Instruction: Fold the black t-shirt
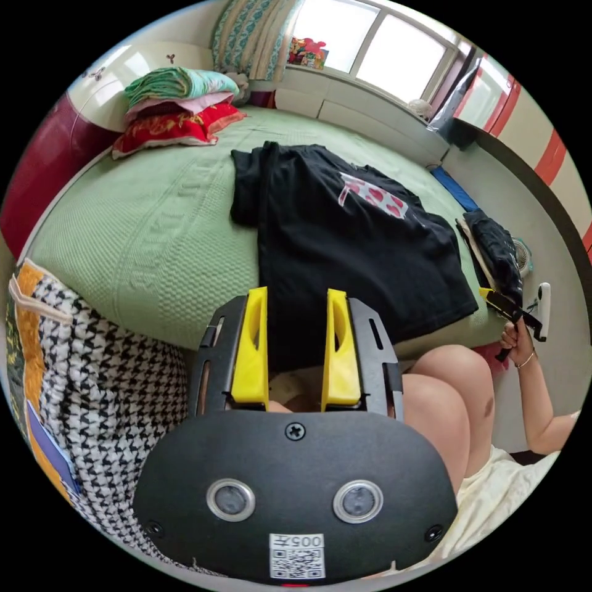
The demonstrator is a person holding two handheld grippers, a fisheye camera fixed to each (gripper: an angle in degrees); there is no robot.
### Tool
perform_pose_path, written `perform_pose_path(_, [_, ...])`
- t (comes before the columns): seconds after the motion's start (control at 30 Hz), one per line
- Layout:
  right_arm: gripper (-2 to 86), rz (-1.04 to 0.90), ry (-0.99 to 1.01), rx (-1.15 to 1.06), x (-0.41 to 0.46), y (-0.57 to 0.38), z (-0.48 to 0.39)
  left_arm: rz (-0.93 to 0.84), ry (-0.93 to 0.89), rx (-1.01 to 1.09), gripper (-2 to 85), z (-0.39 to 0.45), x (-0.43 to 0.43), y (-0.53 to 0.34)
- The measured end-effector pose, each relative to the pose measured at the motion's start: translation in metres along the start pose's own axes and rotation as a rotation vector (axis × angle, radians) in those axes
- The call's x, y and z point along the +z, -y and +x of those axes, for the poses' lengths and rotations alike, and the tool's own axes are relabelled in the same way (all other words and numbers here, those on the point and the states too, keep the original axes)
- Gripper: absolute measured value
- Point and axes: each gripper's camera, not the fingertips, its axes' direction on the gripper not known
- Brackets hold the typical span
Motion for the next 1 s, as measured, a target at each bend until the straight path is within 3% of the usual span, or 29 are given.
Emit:
perform_pose_path(0.17, [8.9,-0.081,-0.146,-0.058,0.018,-0.006,-0.013,-0.032,0.034,-0.009,13.9,0.008,-0.012,-0.022])
perform_pose_path(0.3, [2.3,-0.041,-0.114,-0.052,-0.008,-0.015,-0.009,-0.044,0.056,-0.036,14.2,0.011,-0.025,-0.038])
perform_pose_path(0.57, [0.2,0.094,-0.079,-0.005,-0.074,-0.038,0.022,-0.049,0.097,-0.100,15.1,0.009,-0.059,-0.068])
perform_pose_path(0.73, [-0.2,0.096,-0.072,0.011,-0.090,-0.051,0.034,-0.099,0.073,-0.109,11.6,0.017,-0.076,-0.075])
perform_pose_path(0.8, [-0.4,0.106,-0.069,0.012,-0.096,-0.055,0.035,-0.113,0.078,-0.118,5.9,0.023,-0.097,-0.078])
perform_pose_path(1.0, [-1.4,0.130,-0.041,-0.054,-0.140,-0.068,0.033,0.008,0.091,-0.017,1.5,0.051,-0.199,-0.092])
